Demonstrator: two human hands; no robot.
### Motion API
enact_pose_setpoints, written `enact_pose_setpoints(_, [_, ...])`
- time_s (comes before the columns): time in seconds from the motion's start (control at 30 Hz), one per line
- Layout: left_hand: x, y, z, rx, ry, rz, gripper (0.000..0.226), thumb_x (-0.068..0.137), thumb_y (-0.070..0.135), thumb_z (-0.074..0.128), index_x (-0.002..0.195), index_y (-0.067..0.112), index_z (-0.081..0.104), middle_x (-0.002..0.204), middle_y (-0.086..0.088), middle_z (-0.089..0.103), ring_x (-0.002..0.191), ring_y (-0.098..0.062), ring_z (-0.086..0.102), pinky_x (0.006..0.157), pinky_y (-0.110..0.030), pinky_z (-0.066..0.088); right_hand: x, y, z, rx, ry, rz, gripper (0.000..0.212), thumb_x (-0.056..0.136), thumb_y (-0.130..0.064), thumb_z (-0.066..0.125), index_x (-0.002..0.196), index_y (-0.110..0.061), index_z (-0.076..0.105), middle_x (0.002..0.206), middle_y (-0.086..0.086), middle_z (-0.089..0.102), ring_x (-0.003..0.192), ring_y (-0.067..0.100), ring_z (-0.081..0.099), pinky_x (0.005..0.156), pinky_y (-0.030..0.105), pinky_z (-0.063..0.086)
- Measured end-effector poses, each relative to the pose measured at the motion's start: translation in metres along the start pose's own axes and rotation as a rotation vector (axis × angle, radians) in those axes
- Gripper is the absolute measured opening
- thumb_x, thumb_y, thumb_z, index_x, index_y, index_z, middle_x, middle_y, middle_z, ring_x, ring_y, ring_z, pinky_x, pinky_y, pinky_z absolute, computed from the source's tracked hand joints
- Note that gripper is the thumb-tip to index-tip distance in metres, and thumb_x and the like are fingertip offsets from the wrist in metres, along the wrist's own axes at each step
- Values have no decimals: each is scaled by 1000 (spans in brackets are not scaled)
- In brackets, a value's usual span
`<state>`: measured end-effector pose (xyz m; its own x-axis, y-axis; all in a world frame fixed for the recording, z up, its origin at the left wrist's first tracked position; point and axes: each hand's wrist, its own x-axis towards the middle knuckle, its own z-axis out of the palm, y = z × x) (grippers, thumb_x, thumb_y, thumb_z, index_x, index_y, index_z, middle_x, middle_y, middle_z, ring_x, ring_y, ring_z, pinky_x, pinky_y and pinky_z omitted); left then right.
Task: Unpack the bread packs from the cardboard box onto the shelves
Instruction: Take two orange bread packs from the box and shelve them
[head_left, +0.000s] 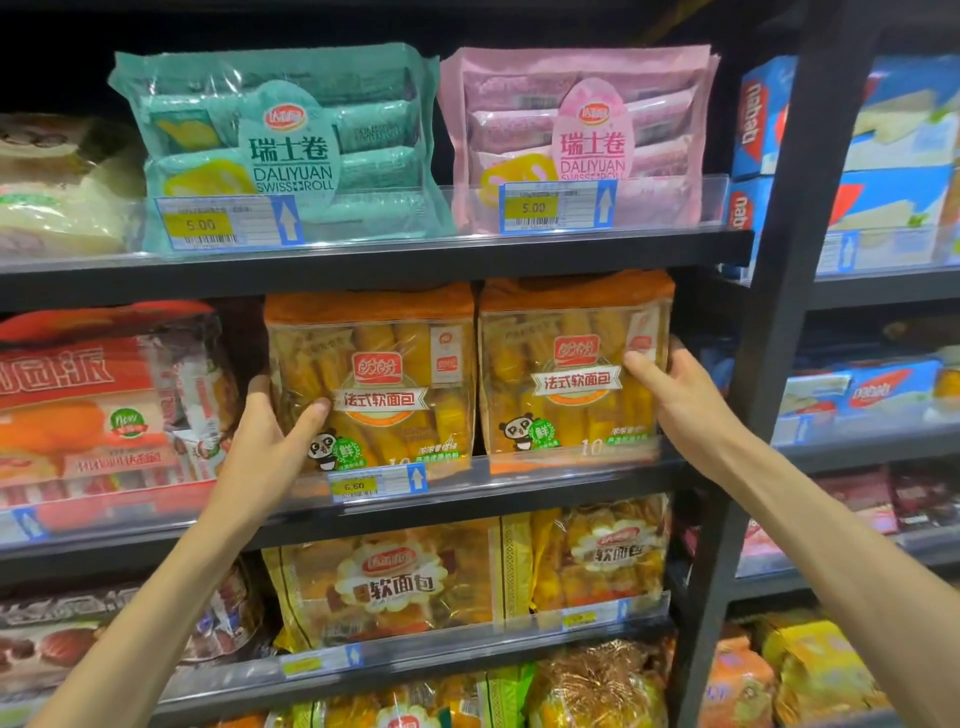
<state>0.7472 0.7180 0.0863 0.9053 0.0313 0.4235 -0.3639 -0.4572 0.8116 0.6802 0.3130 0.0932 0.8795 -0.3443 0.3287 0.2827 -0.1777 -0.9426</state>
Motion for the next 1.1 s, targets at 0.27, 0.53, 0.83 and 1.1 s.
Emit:
enact_pose_setpoints(0.27, [-15,6,0,41,69,8,81,99,46,61,161,20,16,160,-8,42,145,-27,45,116,-51,41,-15,-12,11,-120,44,53,46,101,-44,57,141,-26,42,132,-4,64,104,9,69,78,28,58])
enact_pose_setpoints(0.53, [-86,47,33,354,-26,529,69,98,31,64,159,20,34,163,2,36,154,-14,28,125,-36,25,-82,-25,0,-414,-63,-159,62,99,-39,64,143,-56,24,142,-35,34,132,-12,34,112,23,28])
enact_pose_setpoints(0.83, [-120,109,163,364,-529,909,63,101,53,52,156,24,41,163,3,39,159,-16,21,126,-44,27,-144,-22,-76,-921,-178,-176,63,98,-46,61,155,-37,36,153,-23,44,137,-11,39,107,11,36])
enact_pose_setpoints(1.1, [-155,226,240,298,-872,1068,70,96,48,59,157,18,41,165,-6,39,158,-29,26,122,-55,33,-211,-82,-207,-1298,-169,75,70,99,-54,52,158,-19,39,159,4,45,147,22,40,118,36,34])
